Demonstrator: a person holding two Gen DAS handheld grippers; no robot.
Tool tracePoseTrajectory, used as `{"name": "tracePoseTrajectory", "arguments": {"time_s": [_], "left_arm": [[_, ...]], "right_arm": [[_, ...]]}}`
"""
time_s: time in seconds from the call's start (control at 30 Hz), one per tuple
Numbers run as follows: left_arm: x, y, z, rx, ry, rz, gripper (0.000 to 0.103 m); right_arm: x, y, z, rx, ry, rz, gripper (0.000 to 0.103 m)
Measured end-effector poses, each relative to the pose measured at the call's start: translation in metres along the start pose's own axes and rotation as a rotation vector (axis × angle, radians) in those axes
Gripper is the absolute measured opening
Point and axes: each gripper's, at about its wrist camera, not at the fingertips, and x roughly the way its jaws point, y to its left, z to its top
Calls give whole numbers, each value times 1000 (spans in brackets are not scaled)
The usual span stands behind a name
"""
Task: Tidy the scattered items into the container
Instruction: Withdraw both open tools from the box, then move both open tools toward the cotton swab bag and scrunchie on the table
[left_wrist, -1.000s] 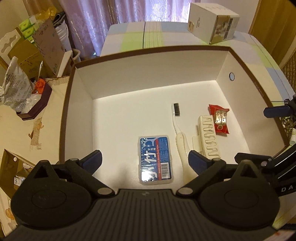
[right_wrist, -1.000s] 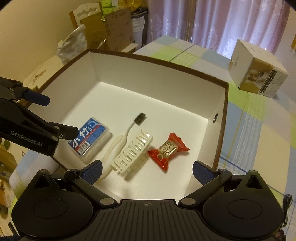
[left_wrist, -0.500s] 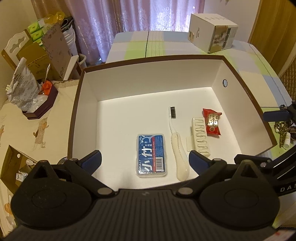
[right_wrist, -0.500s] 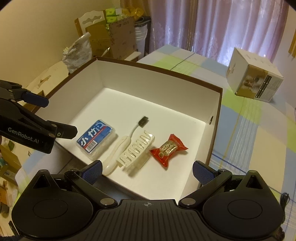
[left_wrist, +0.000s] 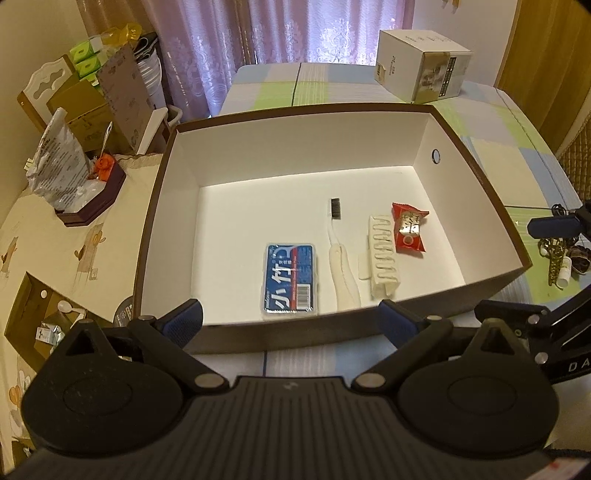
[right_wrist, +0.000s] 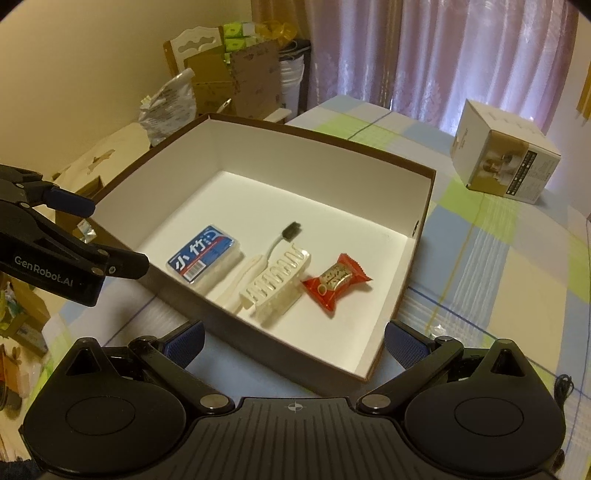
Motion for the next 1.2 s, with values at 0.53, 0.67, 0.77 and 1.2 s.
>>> {"name": "tracePoseTrajectory", "arguments": {"time_s": [0.53,0.67,0.77,1.2], "left_arm": [[-18,-49,-39,-27,24,-9,99],[-19,-68,-46,-27,35,-20,99],[-19,-83,-52,-22,43,-30,99],[-11,-151,-58,54,65,-96,99]], "right_arm": [[-31,-30,-46,31,12,29,101],[-41,-41,-63,47,21,32,101],[-48,-50,-76,70,29,35,101],[-81,-94,-117,167,52,-17,101]]}}
